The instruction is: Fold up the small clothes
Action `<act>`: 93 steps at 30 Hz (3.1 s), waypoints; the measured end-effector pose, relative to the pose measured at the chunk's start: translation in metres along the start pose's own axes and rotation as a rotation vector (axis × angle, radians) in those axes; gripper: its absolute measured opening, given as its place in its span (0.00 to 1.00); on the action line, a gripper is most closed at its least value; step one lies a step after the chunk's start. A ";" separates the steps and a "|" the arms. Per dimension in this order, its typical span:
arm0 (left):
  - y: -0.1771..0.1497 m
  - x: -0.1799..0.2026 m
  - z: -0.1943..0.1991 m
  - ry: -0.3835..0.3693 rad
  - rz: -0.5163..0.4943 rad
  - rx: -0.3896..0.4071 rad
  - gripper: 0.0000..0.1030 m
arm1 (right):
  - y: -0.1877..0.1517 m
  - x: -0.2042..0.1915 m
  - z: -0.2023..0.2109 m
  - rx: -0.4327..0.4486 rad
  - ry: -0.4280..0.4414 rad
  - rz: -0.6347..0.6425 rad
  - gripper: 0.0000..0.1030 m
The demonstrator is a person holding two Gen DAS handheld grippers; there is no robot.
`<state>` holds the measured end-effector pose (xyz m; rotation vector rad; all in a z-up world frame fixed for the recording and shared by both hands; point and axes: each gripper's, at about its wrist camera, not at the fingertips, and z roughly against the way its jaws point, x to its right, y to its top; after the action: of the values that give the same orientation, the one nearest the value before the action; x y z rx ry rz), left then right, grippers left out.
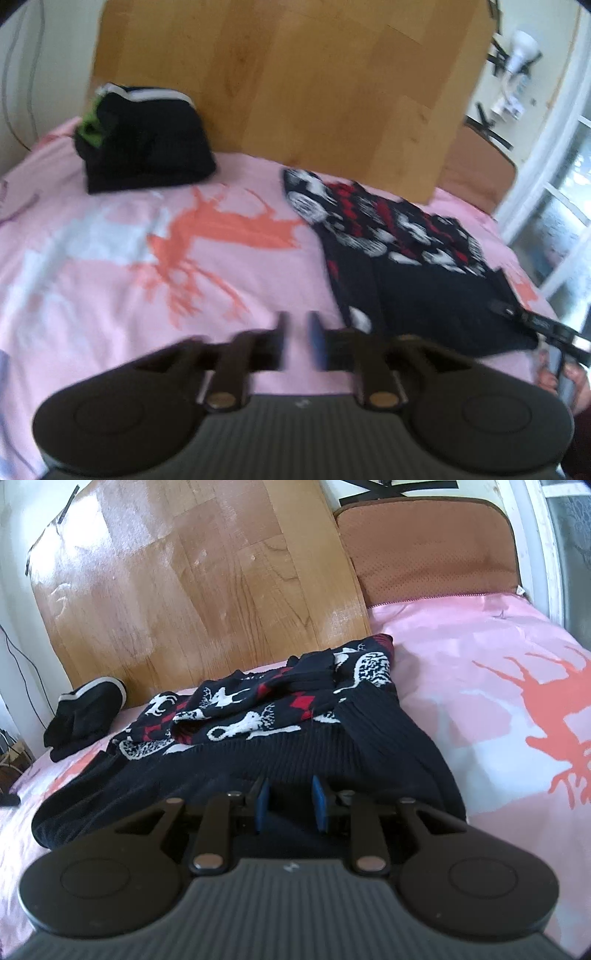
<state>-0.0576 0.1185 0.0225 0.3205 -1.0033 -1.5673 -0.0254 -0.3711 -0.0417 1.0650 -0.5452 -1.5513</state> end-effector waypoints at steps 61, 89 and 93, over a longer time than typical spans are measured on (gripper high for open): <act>-0.007 0.042 -0.044 -0.249 0.148 -0.101 0.72 | -0.015 -0.139 -0.054 -0.162 0.437 0.286 0.13; 0.005 -0.019 -0.002 -0.064 0.213 -0.025 0.18 | -0.010 -0.128 -0.048 -0.194 0.670 0.252 0.38; 0.015 -0.014 -0.001 -0.076 0.199 -0.005 0.18 | -0.009 -0.126 -0.053 -0.213 0.660 0.207 0.36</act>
<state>-0.0425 0.1320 0.0285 0.1535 -1.0570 -1.4100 0.0113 -0.2397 -0.0324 1.2270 -0.0302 -0.9695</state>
